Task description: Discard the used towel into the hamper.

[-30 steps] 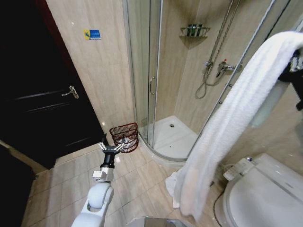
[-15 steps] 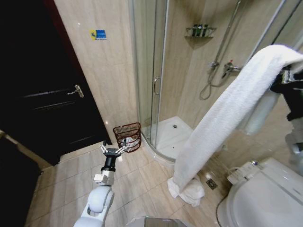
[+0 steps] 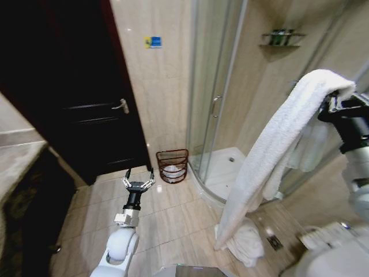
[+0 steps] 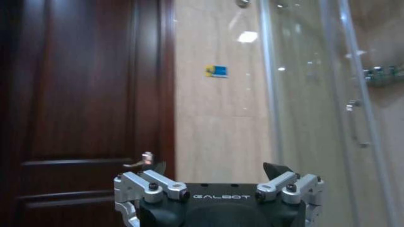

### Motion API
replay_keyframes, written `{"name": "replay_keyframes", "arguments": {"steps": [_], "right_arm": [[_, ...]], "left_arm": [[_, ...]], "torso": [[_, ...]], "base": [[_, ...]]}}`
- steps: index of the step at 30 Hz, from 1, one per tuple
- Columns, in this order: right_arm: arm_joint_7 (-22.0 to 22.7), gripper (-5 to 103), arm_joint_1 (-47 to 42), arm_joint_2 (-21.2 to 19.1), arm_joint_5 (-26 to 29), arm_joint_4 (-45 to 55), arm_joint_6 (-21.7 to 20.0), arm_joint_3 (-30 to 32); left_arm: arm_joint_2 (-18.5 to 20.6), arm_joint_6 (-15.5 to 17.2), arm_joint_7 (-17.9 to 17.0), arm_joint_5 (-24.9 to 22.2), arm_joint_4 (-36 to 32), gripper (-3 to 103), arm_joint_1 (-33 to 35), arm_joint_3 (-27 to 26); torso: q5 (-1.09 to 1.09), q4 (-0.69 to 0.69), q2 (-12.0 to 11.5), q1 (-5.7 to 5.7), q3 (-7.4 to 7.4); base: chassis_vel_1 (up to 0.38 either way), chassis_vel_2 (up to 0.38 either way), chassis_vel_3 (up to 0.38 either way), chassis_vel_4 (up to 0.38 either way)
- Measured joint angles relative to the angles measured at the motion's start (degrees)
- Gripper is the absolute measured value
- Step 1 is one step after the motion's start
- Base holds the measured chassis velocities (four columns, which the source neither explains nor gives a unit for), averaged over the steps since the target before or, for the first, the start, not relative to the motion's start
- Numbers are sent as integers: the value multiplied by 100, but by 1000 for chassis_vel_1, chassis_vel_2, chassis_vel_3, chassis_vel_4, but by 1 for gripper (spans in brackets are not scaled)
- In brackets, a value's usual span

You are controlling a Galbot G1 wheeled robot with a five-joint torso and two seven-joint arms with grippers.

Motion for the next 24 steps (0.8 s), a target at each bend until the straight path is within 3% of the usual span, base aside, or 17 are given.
{"name": "replay_keyframes", "arguments": {"steps": [9,17,24], "right_arm": [[-100,3,-142,190,-241,-41,50,-60],[-164,3,-152,271,-401,-32,104,-237],[-252,3,-138,313,-760,-39,128,-497]], "left_arm": [[-43,-408,70,-49,-6,100,34,58],[-60,-409,74,-13,-84,100,94,52],[-47,-326,58,-22,-88,100,137,27]], "torso": [[0,-6,0,-1,-1],[-2,0,0,-1,0],[-1,-3,0,-1,0]], "base": [[73,56,23,25],[62,46,-50,-47],[23,41,-51,-33]]}}
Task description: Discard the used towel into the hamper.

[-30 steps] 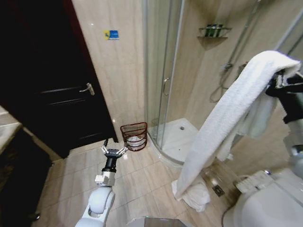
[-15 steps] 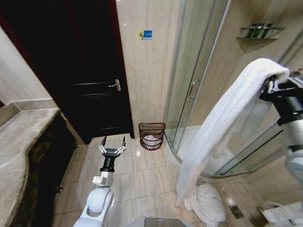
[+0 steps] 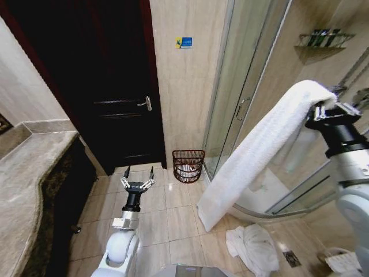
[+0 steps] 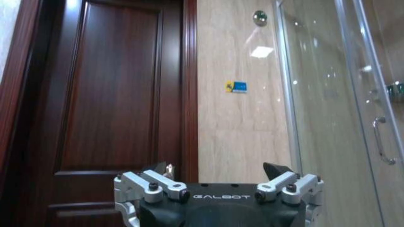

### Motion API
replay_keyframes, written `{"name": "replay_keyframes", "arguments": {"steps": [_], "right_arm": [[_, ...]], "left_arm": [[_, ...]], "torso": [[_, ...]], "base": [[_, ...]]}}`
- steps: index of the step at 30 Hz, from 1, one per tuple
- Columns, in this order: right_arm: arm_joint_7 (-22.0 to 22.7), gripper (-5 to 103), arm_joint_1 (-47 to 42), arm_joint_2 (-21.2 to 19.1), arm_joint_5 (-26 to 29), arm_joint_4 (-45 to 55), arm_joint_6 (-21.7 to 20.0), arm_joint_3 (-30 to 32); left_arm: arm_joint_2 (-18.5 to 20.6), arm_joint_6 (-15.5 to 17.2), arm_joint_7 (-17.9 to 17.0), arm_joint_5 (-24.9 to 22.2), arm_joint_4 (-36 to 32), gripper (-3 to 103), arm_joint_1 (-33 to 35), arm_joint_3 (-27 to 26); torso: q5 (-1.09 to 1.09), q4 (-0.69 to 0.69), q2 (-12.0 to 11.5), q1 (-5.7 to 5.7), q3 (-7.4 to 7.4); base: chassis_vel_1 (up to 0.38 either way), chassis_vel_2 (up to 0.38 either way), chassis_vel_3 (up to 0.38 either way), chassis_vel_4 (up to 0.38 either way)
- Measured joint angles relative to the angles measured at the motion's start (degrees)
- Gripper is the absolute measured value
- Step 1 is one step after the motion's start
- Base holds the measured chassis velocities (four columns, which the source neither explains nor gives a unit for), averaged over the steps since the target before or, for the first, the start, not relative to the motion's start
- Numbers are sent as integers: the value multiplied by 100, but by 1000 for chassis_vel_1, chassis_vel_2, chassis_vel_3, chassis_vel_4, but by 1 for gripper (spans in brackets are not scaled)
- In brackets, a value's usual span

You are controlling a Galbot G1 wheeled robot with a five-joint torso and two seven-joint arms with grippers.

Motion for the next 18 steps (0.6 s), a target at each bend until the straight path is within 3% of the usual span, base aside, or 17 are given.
{"name": "replay_keyframes", "arguments": {"steps": [9,18], "right_arm": [[-51,3,11,56,-163,-20,14,-173],[-140,3,-46,233,-232,-20,23,-219]], "left_arm": [[-1,52,-17,-3,-19,100,3,-18],[-17,38,-89,46,-23,100,7,0]], "torso": [[1,0,79,36,42],[-1,0,432,199,228]], "base": [[41,56,-52,-44],[60,57,-63,-61]]}}
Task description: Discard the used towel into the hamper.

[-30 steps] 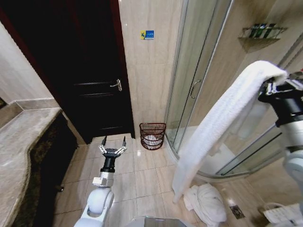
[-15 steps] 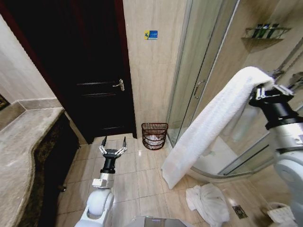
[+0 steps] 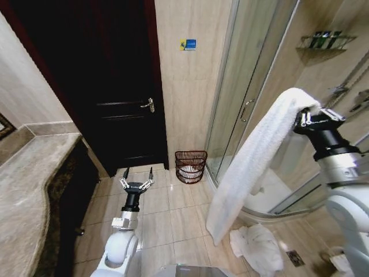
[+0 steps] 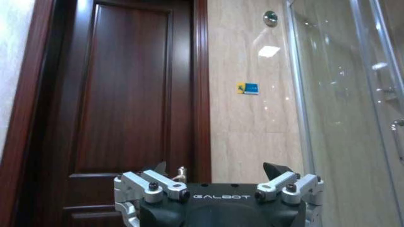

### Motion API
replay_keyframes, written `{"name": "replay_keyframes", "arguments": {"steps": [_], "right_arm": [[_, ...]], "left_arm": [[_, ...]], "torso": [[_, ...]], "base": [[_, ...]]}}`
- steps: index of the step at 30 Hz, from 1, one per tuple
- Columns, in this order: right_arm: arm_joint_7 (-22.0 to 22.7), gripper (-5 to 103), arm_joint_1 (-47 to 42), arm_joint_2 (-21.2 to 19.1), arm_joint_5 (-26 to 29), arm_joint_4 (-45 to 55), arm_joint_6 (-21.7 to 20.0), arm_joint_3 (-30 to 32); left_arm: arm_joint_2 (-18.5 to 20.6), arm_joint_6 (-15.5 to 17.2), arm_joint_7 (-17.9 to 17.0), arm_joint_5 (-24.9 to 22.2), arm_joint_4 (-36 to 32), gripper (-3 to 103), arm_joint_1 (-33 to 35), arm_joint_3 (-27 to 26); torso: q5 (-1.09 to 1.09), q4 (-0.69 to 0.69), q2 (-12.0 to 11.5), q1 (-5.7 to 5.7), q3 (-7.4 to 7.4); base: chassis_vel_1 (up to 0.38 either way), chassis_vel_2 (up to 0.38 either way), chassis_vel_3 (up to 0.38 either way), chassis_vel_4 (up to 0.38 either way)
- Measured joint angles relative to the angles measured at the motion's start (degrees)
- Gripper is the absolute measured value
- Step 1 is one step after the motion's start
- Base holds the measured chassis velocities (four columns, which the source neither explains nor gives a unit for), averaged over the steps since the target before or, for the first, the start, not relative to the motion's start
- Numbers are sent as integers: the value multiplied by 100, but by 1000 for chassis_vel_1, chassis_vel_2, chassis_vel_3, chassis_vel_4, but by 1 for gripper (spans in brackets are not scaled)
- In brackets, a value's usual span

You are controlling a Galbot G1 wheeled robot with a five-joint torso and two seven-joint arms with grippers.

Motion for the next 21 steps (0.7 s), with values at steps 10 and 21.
{"name": "replay_keyframes", "arguments": {"steps": [10,21], "right_arm": [[-34,3,-71,112,15,4,25,40],[-104,3,-145,277,-1,7,43,26]], "left_arm": [[-19,-15,-9,61,-12,100,99,63],[-37,-38,-23,130,22,100,144,79]], "torso": [[1,-1,86,39,49],[2,0,73,35,44]], "base": [[42,38,-34,-31],[12,17,21,14]]}}
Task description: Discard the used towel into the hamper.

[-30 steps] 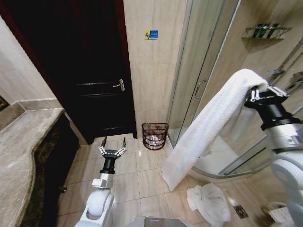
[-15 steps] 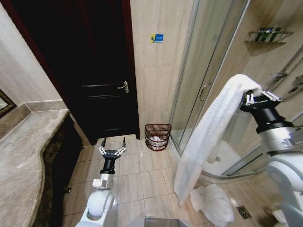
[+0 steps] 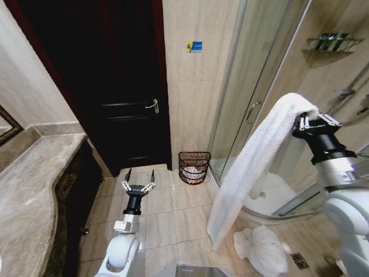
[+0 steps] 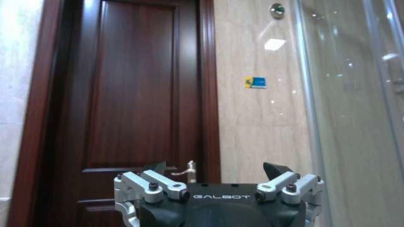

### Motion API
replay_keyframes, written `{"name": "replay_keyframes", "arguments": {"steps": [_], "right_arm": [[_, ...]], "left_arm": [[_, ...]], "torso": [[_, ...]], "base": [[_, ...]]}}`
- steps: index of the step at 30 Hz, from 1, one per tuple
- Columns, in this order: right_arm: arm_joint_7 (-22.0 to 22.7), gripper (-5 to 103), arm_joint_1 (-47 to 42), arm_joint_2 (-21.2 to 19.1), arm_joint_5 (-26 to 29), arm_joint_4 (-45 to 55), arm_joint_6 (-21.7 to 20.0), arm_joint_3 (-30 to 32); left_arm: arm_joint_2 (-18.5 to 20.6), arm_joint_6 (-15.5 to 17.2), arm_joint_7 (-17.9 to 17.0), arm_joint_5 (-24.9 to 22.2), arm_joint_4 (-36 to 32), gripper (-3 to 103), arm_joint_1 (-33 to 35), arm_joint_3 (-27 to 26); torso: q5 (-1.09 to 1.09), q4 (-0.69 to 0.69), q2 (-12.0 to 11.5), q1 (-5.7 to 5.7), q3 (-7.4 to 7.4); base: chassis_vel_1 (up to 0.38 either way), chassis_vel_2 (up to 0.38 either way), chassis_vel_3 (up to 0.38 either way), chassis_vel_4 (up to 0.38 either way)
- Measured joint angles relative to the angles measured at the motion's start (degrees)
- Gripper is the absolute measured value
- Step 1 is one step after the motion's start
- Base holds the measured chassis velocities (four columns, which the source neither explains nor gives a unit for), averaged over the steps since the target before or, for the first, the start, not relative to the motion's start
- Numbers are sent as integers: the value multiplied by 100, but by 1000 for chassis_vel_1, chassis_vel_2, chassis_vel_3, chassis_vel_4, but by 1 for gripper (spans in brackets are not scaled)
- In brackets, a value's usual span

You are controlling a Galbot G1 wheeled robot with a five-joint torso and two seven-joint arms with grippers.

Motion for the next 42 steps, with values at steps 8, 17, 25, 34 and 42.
{"name": "replay_keyframes", "arguments": {"steps": [8,17,25,34,42], "right_arm": [[-11,3,-5,16,-10,13,7,12],[-36,3,-20,83,-36,5,10,-16],[-105,3,17,122,-177,-55,50,-170],[-161,3,43,226,-353,-118,78,-328],[-191,3,34,235,-396,-119,86,-339]], "left_arm": [[-17,-110,-9,90,87,100,-10,-8],[-43,-208,-21,115,169,100,-52,8],[-73,-263,-82,98,222,100,-134,10],[-68,-287,-84,79,225,100,-131,4],[-77,-262,-25,76,223,100,-57,41]], "torso": [[-2,4,-49,-20,-26],[0,1,-392,-181,-207],[0,1,-490,-229,-259],[-2,3,-488,-231,-259],[-3,0,-480,-224,-253]], "base": [[41,43,38,42],[0,0,0,0],[0,0,0,0],[-62,74,84,-81],[-182,172,185,-193]]}}
